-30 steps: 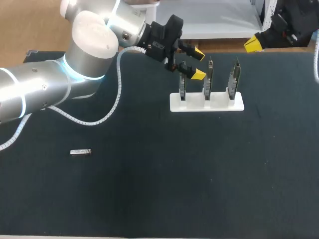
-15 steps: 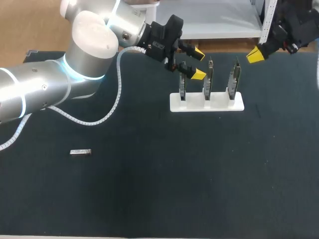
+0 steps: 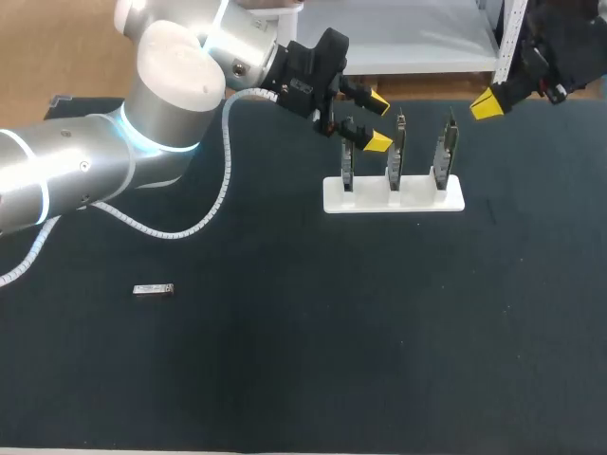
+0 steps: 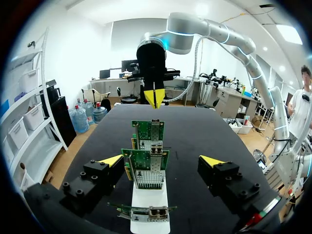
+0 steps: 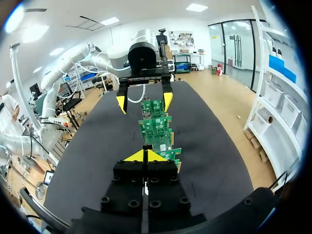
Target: Pick up the optical module with the left hand, and insert it into the network port with the right hand.
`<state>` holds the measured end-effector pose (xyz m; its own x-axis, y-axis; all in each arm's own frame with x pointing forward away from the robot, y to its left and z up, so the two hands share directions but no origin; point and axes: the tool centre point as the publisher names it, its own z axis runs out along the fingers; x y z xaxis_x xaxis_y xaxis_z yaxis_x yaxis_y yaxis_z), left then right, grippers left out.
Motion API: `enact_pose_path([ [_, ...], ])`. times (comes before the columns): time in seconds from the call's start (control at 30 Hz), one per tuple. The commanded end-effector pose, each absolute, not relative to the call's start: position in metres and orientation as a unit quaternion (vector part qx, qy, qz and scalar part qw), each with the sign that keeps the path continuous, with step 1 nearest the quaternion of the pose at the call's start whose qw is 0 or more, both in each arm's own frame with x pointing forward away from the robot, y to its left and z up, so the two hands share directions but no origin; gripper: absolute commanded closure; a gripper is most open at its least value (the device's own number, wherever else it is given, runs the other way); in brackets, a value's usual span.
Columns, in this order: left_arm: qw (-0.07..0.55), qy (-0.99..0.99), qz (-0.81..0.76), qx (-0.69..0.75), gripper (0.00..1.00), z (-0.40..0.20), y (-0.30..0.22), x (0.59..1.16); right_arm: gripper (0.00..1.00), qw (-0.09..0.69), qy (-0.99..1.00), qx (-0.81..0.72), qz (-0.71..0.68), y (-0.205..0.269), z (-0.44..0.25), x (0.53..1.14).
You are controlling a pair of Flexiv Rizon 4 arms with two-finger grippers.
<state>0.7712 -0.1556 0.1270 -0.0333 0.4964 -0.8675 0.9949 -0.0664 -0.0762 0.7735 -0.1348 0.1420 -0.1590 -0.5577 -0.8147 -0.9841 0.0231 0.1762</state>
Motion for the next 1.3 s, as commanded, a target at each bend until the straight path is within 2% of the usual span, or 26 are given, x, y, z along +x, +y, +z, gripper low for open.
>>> enact_pose_path([
  [0.03, 0.317, 0.604, -0.39, 0.618, 0.0, 0.1275, -0.1564, 0.7729, 1.0, 0.279, 0.66, -0.589, 0.374, -0.1333, 0.1432, 0.7738],
  [1.0, 0.317, 0.604, -0.39, 0.618, 0.0, 0.1275, -0.1564, 0.7729, 1.0, 0.275, 0.662, -0.594, 0.365, -0.1337, 0.1408, 0.7765],
  [1.03, 0.317, 0.604, -0.39, 0.618, 0.0, 0.1275, -0.1564, 0.7729, 0.96, 0.277, 0.664, -0.592, 0.363, -0.1338, 0.1406, 0.7763],
  [1.07, 0.317, 0.604, -0.39, 0.618, 0.0, 0.1275, -0.1564, 0.7729, 0.6, 0.278, 0.668, -0.588, 0.362, -0.1337, 0.1402, 0.7767],
  [1.1, 0.317, 0.604, -0.39, 0.618, 0.0, 0.1275, -0.1564, 0.7729, 0.0, 0.278, 0.667, -0.588, 0.363, -0.1337, 0.1401, 0.7768],
  [1.3, 0.317, 0.604, -0.39, 0.618, 0.0, 0.1275, -0.1564, 0.7729, 0.0, 0.28, 0.671, -0.583, 0.362, -0.134, 0.1404, 0.7771],
])
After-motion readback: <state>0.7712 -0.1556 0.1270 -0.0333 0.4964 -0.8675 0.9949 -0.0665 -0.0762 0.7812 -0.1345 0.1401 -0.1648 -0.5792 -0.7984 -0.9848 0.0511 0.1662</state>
